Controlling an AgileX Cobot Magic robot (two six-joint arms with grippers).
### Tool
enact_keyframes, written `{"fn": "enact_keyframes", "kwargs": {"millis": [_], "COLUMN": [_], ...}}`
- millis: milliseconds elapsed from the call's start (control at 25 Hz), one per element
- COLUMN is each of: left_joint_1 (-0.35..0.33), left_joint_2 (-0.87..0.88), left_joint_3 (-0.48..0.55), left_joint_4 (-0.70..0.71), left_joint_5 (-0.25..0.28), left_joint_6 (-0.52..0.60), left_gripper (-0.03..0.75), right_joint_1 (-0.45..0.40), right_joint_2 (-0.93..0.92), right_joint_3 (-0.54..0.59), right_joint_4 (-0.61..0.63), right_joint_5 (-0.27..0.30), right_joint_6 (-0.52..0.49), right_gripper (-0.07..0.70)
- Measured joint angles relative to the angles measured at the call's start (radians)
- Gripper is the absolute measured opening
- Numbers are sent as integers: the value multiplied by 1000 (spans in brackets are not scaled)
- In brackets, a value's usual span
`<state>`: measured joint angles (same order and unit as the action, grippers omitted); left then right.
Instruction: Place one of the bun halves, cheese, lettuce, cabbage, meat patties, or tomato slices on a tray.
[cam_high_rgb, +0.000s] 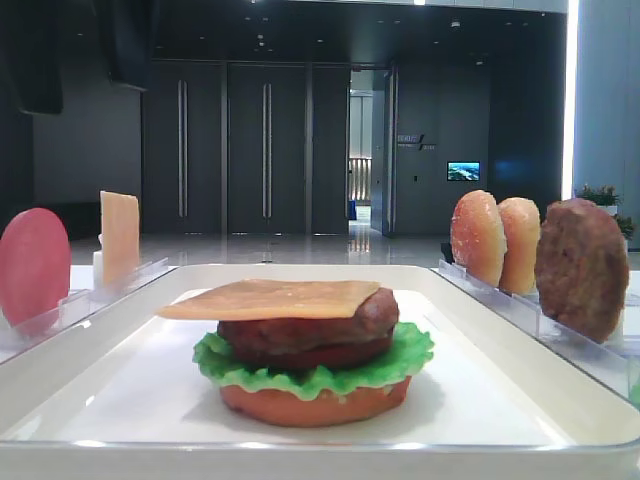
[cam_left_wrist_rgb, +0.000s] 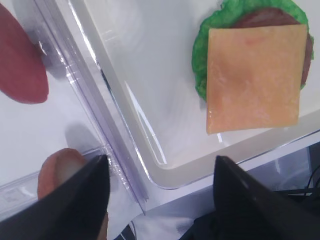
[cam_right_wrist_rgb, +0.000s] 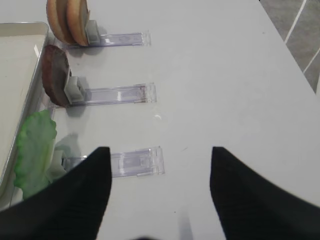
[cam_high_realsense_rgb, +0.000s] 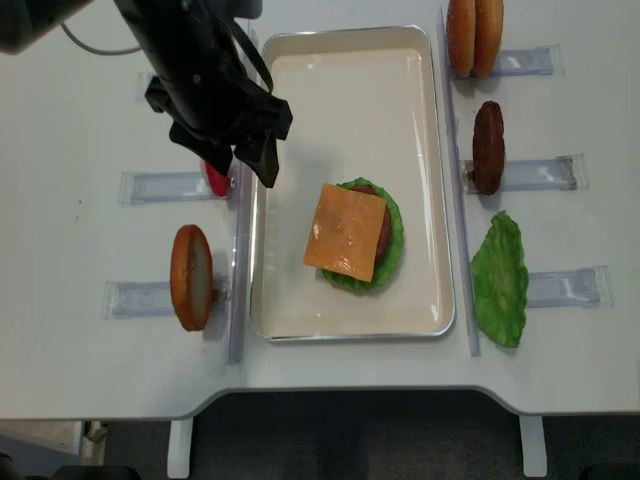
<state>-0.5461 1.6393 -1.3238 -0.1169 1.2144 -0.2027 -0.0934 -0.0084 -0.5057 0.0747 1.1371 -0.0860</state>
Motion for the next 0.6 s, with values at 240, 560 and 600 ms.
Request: {"fn": "enact_keyframes", "kwargs": {"millis": [240, 560, 600], "left_joint_1": [0, 83, 101], "left_joint_2": [-17, -60, -73], "left_joint_3": [-4, -4, -4], "left_joint_4": [25, 73, 74], "left_joint_5": [3, 4, 4], "left_joint_6": [-15, -8, -2], "left_gripper": [496, 494, 493], "right_joint_1": [0, 0, 0], "right_joint_2": [0, 0, 0], "right_joint_3": [0, 0, 0], "right_joint_4": [0, 0, 0], "right_joint_5": [0, 0, 0], "right_joint_6": [0, 0, 0], "right_gripper": [416, 416, 416]}}
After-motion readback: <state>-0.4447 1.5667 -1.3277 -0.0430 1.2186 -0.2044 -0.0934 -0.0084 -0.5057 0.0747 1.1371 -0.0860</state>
